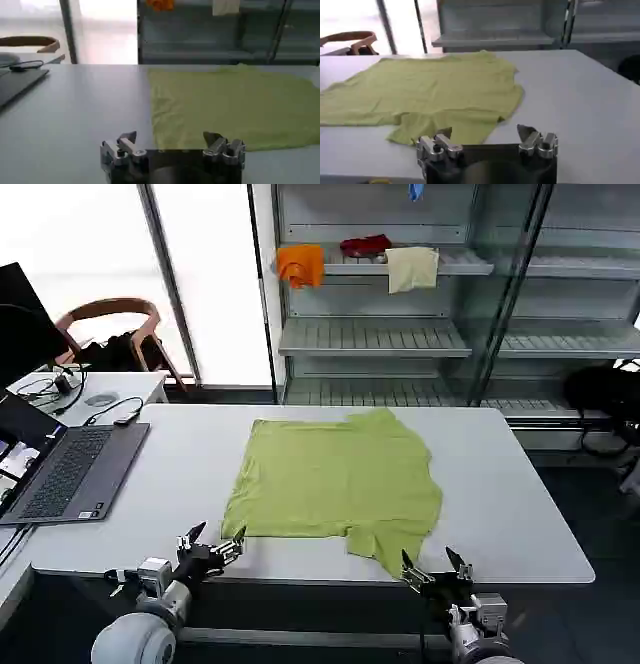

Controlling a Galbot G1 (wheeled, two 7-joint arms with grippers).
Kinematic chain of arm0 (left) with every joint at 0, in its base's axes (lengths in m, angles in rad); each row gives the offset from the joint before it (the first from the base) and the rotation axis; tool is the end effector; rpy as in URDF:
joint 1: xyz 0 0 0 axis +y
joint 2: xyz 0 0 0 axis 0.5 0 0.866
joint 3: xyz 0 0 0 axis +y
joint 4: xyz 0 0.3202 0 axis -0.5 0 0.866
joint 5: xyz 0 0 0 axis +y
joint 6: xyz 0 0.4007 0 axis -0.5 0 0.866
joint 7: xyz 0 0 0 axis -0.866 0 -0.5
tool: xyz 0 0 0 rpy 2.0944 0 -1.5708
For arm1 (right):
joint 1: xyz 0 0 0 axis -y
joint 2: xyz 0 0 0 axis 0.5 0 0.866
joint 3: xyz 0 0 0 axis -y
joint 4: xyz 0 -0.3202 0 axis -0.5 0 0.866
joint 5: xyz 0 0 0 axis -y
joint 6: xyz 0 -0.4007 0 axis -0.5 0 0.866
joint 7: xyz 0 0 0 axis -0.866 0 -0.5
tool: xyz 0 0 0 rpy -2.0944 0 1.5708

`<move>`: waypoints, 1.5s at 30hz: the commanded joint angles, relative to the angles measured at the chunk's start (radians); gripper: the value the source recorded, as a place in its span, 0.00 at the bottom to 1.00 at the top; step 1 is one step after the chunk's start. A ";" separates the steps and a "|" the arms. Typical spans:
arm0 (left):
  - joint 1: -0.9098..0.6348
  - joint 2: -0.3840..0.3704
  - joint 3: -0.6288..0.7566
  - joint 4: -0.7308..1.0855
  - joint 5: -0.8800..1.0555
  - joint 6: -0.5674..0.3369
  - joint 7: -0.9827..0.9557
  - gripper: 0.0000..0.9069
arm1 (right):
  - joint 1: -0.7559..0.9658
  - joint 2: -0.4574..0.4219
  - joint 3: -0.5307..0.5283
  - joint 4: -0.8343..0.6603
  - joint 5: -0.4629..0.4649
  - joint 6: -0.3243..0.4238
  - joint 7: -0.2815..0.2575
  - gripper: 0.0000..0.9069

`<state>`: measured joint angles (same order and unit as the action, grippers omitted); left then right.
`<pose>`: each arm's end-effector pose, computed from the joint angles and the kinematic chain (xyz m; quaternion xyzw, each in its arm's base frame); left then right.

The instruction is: Fold and organize the clothes.

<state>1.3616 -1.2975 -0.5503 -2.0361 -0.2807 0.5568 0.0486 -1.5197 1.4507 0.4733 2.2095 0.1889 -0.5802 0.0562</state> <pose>0.2994 0.0471 -0.2368 -0.0740 -0.9757 -0.0006 0.2064 0.2485 0.0063 -0.2198 0.0466 -0.9756 -0.0306 0.2124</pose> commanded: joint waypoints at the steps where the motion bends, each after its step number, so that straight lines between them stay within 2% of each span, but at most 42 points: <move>1: 0.009 -0.005 0.015 0.045 0.055 -0.008 -0.009 1.00 | 0.022 0.010 -0.015 -0.035 0.009 0.001 -0.006 0.93; 3: 0.010 -0.007 0.016 0.048 0.051 -0.006 -0.010 1.00 | 0.032 0.013 -0.024 -0.047 0.009 0.001 -0.004 0.93; 5: 0.011 -0.008 0.017 0.049 0.050 -0.008 -0.009 1.00 | 0.040 0.015 -0.031 -0.059 0.009 0.001 -0.004 0.89; 6: 0.010 -0.009 0.016 0.051 0.050 -0.008 -0.009 1.00 | 0.044 0.015 -0.035 -0.068 0.008 0.001 -0.001 0.84; 7: 0.009 -0.011 0.016 0.055 0.051 -0.008 -0.010 0.94 | 0.048 0.015 -0.039 -0.075 0.008 0.001 0.001 0.74; 8: 0.007 -0.012 0.017 0.060 0.052 -0.008 -0.010 0.83 | 0.051 0.015 -0.042 -0.083 0.006 0.001 0.004 0.68; 9: 0.007 -0.013 0.017 0.066 0.052 -0.009 -0.011 0.77 | 0.053 0.016 -0.045 -0.089 0.001 0.001 0.005 0.64; 10: 0.006 -0.013 0.018 0.070 0.053 -0.009 -0.012 0.64 | 0.053 0.016 -0.046 -0.093 -0.002 0.001 0.004 0.60; 12: 0.007 -0.014 0.019 0.077 0.053 -0.011 -0.012 0.42 | 0.051 0.014 -0.050 -0.097 -0.008 0.001 0.004 0.60; 13: 0.006 -0.014 0.021 0.080 0.053 -0.014 -0.012 0.26 | 0.049 0.014 -0.050 -0.099 -0.013 0.001 0.001 0.59; 14: 0.006 -0.015 0.022 0.084 0.051 -0.014 -0.012 0.20 | 0.048 0.014 -0.049 -0.099 -0.016 0.001 0.000 0.59; 19: 0.007 -0.023 0.018 0.068 0.000 -0.024 -0.013 0.20 | 0.042 0.010 -0.046 -0.096 -0.027 0.001 -0.004 0.52; 21: 0.011 -0.021 0.017 0.059 -0.020 -0.025 -0.011 0.12 | 0.040 0.010 -0.044 -0.093 -0.031 0.001 -0.008 0.41; 22: 0.010 -0.021 0.018 0.061 -0.019 -0.027 -0.008 0.06 | 0.038 0.009 -0.044 -0.091 -0.032 0.001 -0.007 0.22; 25: -0.003 -0.018 0.020 0.076 -0.009 -0.028 -0.003 0.01 | 0.035 0.010 -0.045 -0.088 -0.038 0.001 -0.008 0.00; 38: -0.011 -0.025 0.027 0.068 0.016 -0.055 0.005 0.00 | 0.039 0.023 -0.034 -0.073 -0.037 0.003 -0.018 0.00; 45: -0.034 -0.027 0.011 0.047 0.006 -0.061 0.010 0.00 | 0.059 0.032 -0.032 -0.049 -0.030 0.031 0.010 0.00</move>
<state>1.3448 -1.3242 -0.5297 -1.9743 -0.2634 0.5093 0.0563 -1.4644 1.4816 0.4416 2.1520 0.1591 -0.5645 0.0599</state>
